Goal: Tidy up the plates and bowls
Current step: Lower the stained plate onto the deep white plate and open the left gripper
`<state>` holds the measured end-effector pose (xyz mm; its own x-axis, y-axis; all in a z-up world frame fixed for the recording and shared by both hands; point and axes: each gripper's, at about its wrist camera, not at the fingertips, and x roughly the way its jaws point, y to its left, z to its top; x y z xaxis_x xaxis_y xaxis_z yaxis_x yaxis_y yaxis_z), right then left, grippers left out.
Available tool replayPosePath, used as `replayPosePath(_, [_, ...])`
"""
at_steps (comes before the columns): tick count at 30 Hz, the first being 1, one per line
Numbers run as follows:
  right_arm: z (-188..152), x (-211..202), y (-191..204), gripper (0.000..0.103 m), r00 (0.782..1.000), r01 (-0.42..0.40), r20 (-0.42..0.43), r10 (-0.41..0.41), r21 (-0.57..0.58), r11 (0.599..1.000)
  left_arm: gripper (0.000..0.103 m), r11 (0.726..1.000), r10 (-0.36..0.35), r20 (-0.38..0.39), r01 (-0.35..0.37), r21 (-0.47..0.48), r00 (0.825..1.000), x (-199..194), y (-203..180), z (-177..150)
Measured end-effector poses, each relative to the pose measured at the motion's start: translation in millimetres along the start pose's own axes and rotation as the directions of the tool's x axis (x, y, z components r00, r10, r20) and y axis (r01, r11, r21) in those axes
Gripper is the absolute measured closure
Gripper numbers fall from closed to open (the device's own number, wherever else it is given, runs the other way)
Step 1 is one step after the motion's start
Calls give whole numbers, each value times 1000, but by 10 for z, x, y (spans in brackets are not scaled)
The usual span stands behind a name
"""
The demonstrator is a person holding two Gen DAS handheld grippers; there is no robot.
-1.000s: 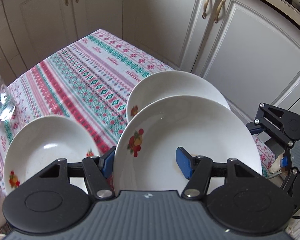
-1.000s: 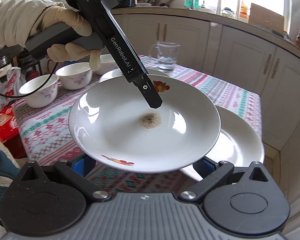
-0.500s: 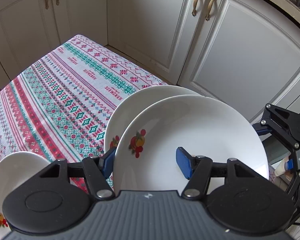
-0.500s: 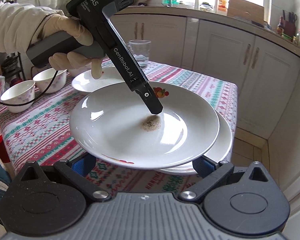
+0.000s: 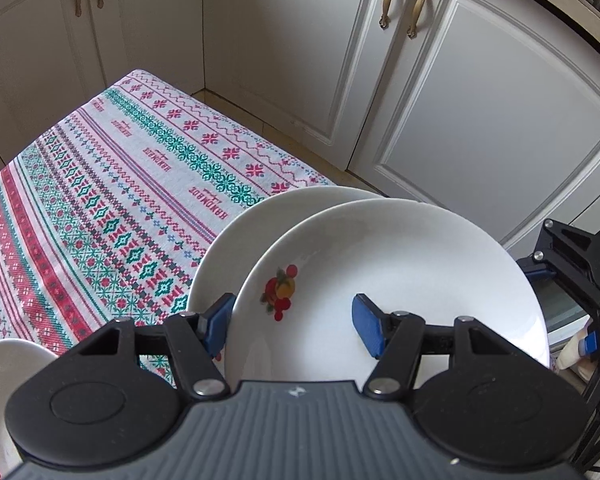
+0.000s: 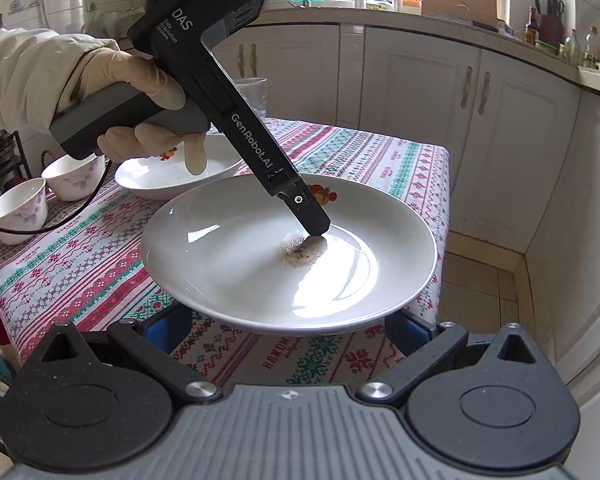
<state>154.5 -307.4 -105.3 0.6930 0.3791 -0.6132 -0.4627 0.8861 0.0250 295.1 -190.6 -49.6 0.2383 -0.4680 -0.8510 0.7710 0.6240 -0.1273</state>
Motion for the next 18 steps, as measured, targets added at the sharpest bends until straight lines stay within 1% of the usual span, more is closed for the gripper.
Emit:
replayPosePath(14, [49,7,-5,0,999,34,-20,-34,27,999,41,1000,8,-5,-8,6,1000,96,17,16])
replayPosePath(18, [47,-9,-2,0,999,37,-16,-37,31,999,38,999,23,-6,-23,34,1000,94,-19,10])
